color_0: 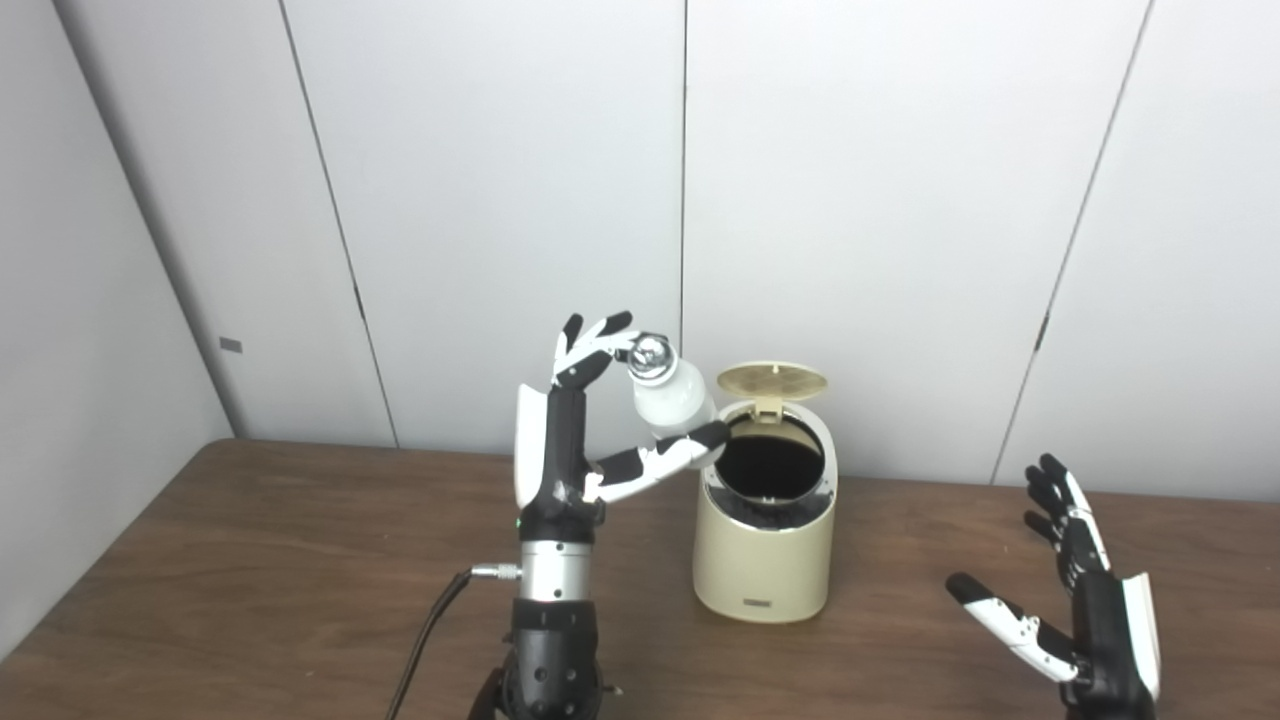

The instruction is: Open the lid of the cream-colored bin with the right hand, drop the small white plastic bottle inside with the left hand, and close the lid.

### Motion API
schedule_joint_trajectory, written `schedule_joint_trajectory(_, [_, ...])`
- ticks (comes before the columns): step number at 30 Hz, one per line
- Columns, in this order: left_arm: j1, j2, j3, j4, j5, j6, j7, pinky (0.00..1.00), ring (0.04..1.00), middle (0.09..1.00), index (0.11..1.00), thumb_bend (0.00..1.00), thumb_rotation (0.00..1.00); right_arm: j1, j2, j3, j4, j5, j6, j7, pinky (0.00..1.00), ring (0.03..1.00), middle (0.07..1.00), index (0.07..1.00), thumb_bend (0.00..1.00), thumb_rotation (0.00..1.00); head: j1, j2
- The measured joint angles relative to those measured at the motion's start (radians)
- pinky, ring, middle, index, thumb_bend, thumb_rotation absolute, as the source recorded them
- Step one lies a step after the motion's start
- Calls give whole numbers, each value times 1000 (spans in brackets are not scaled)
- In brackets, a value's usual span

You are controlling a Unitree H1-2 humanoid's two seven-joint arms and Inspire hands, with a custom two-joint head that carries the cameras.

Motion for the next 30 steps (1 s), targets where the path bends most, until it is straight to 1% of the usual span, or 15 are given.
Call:
schedule_joint_trajectory(2, [-5,0,-2,41,26,-24,22,1000,823,496,478,524,0,-1,1,0,1,0,0,0,852,906,901,920,754,533,-8,-6])
schedule_joint_trajectory(3, [-9,1,-5,59,36,-34,32,1000,835,551,479,523,17,-1,1,0,2,0,0,0,851,904,900,920,754,538,-9,-9])
schedule_joint_trajectory(4, [-13,2,-11,75,46,-37,50,1000,840,578,480,522,32,-2,1,0,4,-1,0,-1,850,903,899,919,757,544,-15,-14])
schedule_joint_trajectory(5, [-20,4,-19,95,58,-45,66,1000,835,553,476,522,31,-3,1,0,5,-4,0,-3,846,900,897,918,761,552,-15,-14])
schedule_joint_trajectory(7, [-40,17,-51,146,78,-54,124,1000,825,512,471,524,7,-4,2,1,7,-14,0,-11,838,894,893,916,766,562,-25,-20])
schedule_joint_trajectory(9, [-56,36,-86,179,102,-60,179,1000,820,500,469,525,1,-6,4,1,10,-23,0,-17,845,893,894,916,768,558,-29,-23])
schedule_joint_trajectory(12, [-88,59,-132,236,105,-65,249,1000,819,482,482,525,0,-7,7,1,11,-22,0,-19,856,900,901,918,761,531,-34,-28])
schedule_joint_trajectory(15, [-111,77,-178,277,99,-66,284,1000,826,474,493,524,0,-7,8,1,12,-22,0,-19,858,899,898,915,759,526,-43,-32])
schedule_joint_trajectory(16, [-116,81,-193,288,93,-67,297,1000,837,510,465,521,0,-7,8,1,12,-23,0,-22,855,894,894,914,753,523,-43,-32])
schedule_joint_trajectory(18, [-127,87,-221,317,78,-67,316,1000,851,541,449,516,0,-8,8,2,13,-30,0,-29,852,891,893,913,748,518,-46,-35])
schedule_joint_trajectory(21, [-143,100,-268,349,58,-67,341,1000,834,503,461,523,0,-8,9,3,13,-37,0,-35,844,888,893,910,751,523,-46,-35])
schedule_joint_trajectory(23, [-158,110,-301,381,51,-68,362,1000,819,495,465,525,0,-8,9,3,13,-38,0,-36,838,886,892,908,748,511,-55,-44])
schedule_joint_trajectory(27, [-181,118,-343,414,22,-68,404,1000,812,482,480,525,0,-8,9,3,13,-38,0,-41,852,889,893,908,740,502,-58,-43])
schedule_joint_trajectory(30, [-192,121,-373,438,11,-68,420,1000,810,469,498,524,0,-8,9,3,13,-39,0,-46,863,894,895,909,749,512,-69,-41])
